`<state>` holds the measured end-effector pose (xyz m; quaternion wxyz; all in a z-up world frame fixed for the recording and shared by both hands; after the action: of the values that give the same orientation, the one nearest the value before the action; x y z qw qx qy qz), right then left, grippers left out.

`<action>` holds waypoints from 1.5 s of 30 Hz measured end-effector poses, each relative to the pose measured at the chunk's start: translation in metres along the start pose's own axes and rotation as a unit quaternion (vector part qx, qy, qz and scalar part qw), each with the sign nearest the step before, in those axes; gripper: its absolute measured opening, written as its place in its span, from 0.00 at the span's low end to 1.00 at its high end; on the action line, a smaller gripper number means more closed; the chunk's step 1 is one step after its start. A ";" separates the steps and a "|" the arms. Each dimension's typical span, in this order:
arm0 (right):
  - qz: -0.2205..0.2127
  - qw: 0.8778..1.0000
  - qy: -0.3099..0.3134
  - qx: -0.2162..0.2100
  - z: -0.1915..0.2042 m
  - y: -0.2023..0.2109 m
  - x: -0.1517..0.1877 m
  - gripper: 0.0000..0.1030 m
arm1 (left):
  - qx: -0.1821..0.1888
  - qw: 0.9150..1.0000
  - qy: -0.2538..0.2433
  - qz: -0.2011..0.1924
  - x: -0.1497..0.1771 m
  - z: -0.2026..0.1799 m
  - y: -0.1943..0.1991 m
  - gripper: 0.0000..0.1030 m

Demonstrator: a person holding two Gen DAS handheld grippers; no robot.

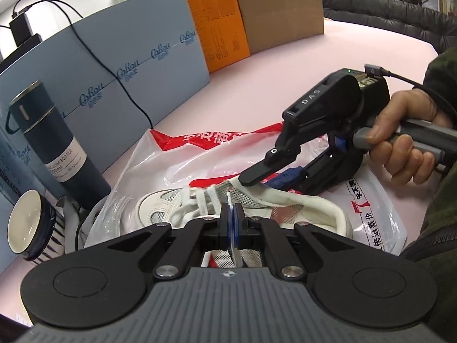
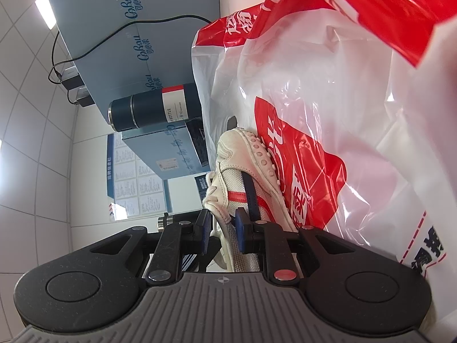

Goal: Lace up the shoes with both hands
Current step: 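Hold the tilted sneaker with the right tool while the left tool pulls the lace, then release the sneaker with the right tool and lift it away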

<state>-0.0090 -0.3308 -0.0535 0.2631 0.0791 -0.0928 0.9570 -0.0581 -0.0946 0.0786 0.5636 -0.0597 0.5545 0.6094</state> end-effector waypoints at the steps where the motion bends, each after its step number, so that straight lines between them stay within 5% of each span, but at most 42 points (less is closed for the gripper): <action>1: 0.000 1.000 0.000 0.000 -0.001 0.000 0.000 0.16 | 0.001 1.000 -0.001 0.000 0.000 0.000 -0.001 0.01; 41: 0.007 1.000 0.015 -0.001 0.000 0.003 -0.002 0.19 | -0.028 0.998 0.054 -0.015 0.001 -0.011 -0.007 0.03; 43: 0.010 0.999 0.031 -0.005 0.005 0.002 -0.002 0.30 | -0.034 0.997 0.062 -0.017 0.002 -0.011 -0.006 0.08; 45: 0.004 0.998 0.055 -0.018 0.014 0.004 -0.003 0.61 | -0.041 0.996 0.073 -0.020 0.004 -0.010 -0.004 0.12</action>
<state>-0.0073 -0.3384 -0.0410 0.2653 0.0216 -0.0961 0.9591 -0.0619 -0.1004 0.0700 0.5305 -0.1385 0.5673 0.6144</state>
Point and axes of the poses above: each gripper's, at about its wrist camera, not at the fingertips, and y roughly against the way its jaws point, z to its left, x to its underside, the point moved 1 cm from there along -y, roughly the way its jaws point, and after that the axes turned 13 degrees about -x, right-handed, at the moved point
